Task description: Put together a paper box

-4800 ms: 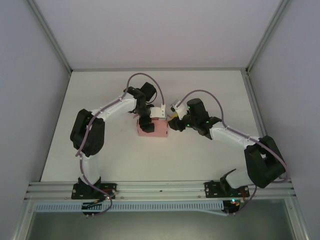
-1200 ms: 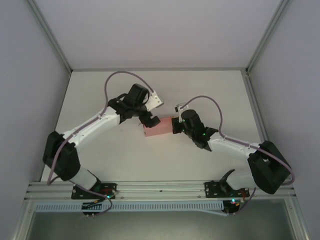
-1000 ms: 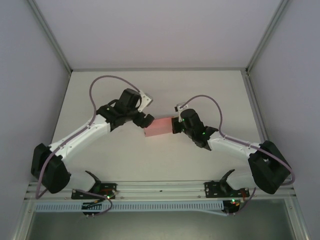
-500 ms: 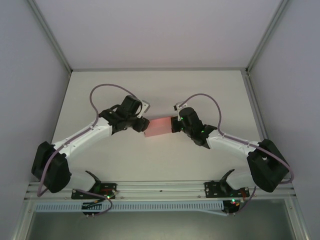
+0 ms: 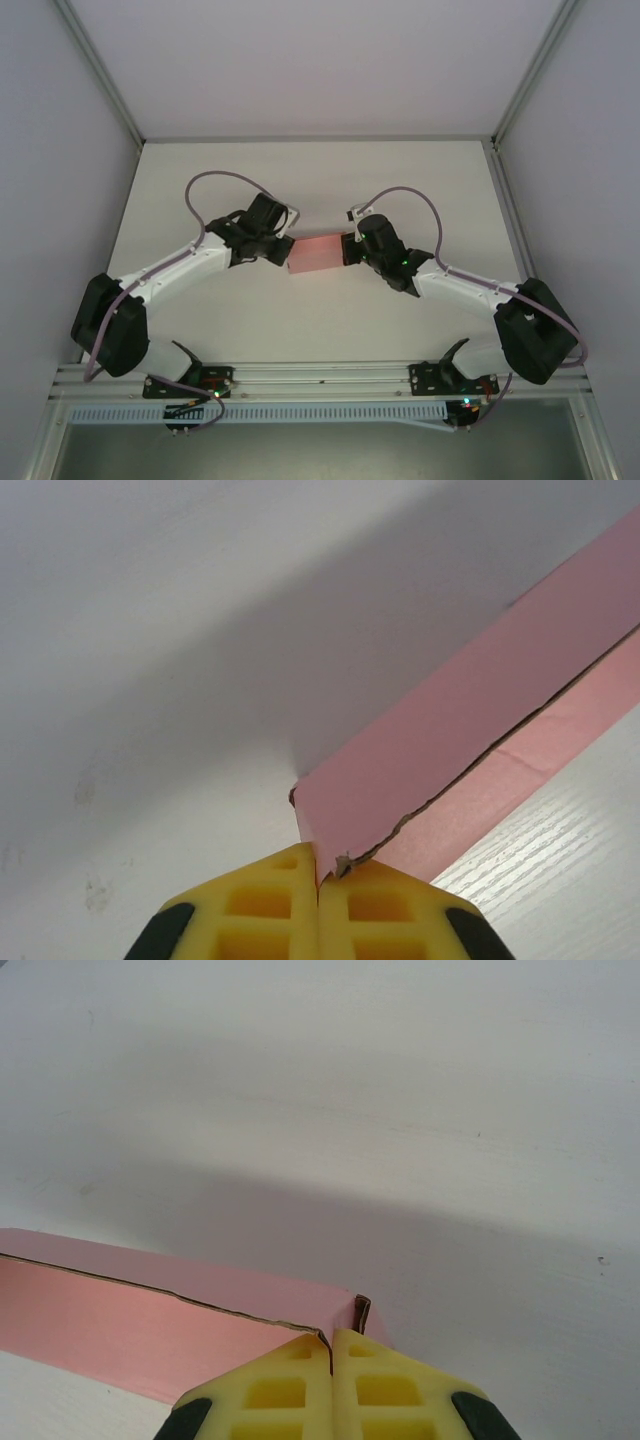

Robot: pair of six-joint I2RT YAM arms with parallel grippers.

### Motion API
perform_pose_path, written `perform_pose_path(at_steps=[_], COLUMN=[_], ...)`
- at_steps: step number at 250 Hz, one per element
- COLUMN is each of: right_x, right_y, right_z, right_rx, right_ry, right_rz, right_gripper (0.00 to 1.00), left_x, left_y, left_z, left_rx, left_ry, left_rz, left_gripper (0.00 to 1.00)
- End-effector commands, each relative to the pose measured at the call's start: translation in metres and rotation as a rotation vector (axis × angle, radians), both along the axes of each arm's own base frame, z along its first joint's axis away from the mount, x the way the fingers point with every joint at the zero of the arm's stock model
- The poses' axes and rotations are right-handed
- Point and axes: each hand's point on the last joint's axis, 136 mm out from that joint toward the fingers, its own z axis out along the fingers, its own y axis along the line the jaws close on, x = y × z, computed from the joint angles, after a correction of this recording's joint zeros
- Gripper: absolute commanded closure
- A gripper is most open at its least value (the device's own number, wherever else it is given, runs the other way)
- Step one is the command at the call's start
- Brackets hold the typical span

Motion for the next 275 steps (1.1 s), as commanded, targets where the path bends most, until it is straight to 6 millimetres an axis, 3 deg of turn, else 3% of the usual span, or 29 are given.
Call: perform_pose_path(at_steps=[1,108,143,275], right_x=[-0.020,-0.032,-0.034,-0.036], right_y=[-0.012,-0.011,-0.012,-0.011], right_z=[-0.039,-0.046,-0.051,-0.057], right_rx=[-0.094,-0.098,-0.112,-0.122], right_ry=[0.129,0.133,0.137,0.143], right_rz=[-0.001,-0.069,-0.067,-0.045], right_gripper=[1.00,1.00,1.00,1.00], left_x=[0.002,0.008,0.010,0.024], left_y=[-0.008,-0.008,-0.017,-0.009], left_z=[0.010,0.010,0.018,0.027], left_rx=[-0.076,-0.237,-0.316,-0.300], left_ry=[0.037,0.277,0.313,0.335], left_rz=[0.045,0.294,0.281,0.272], left_gripper=[1.00,1.00,1.00,1.00])
